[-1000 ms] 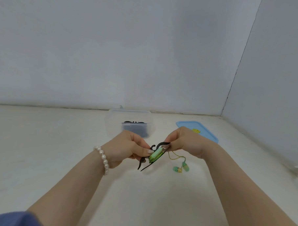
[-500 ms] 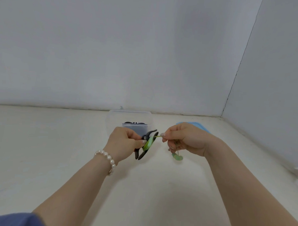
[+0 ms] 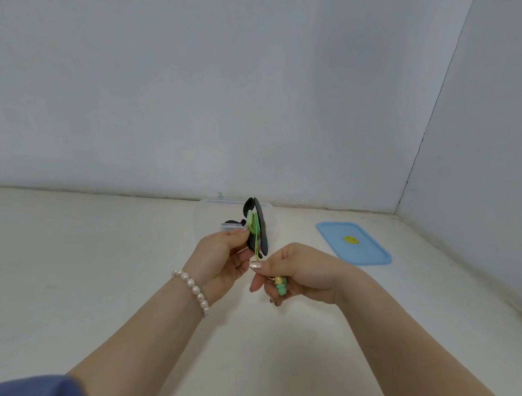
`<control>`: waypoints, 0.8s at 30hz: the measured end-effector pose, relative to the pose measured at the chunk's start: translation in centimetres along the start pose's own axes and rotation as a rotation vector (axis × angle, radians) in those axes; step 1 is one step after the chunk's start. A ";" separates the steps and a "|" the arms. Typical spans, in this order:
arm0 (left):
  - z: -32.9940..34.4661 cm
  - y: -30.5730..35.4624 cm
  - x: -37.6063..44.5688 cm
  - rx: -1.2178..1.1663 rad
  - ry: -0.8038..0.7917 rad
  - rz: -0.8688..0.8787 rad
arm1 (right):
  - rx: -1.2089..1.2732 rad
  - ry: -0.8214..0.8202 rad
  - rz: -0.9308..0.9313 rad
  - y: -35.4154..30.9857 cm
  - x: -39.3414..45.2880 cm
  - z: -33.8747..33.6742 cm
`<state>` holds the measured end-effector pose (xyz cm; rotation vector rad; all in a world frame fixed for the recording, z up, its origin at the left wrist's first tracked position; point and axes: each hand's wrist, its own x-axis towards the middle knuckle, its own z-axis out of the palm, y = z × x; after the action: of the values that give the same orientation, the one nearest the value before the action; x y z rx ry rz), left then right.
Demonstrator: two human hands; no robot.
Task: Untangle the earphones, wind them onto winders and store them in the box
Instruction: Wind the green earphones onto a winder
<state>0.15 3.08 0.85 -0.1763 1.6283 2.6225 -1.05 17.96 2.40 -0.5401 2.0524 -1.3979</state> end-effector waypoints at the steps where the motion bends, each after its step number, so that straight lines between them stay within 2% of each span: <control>1: 0.0 0.1 -0.1 0.006 -0.019 -0.001 | 0.027 -0.016 0.022 0.2 -0.1 -0.3; 4: 0.0 0.2 -0.2 0.052 -0.110 0.004 | 0.076 -0.046 0.059 0.8 -0.2 -1.1; 8: -0.4 0.3 -0.2 0.118 -0.254 -0.021 | 0.128 -0.009 0.063 1.2 -0.4 -2.6; 11: -0.2 0.4 -0.8 0.265 -0.374 -0.053 | 0.111 -0.037 0.063 1.2 -1.1 -3.8; 13: -0.1 0.4 -0.9 0.417 -0.368 -0.038 | 0.105 -0.046 0.082 1.4 -1.5 -4.5; 17: -0.2 0.3 -0.9 0.657 -0.288 0.036 | 0.185 0.073 0.108 1.9 -1.2 -5.1; 24: 0.0 0.7 -0.9 0.738 -0.196 0.129 | 0.495 0.138 0.079 1.5 -0.7 -4.7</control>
<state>0.98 2.81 1.63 0.2147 2.4318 1.8463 -3.64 22.19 2.46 -0.1537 1.7091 -1.8529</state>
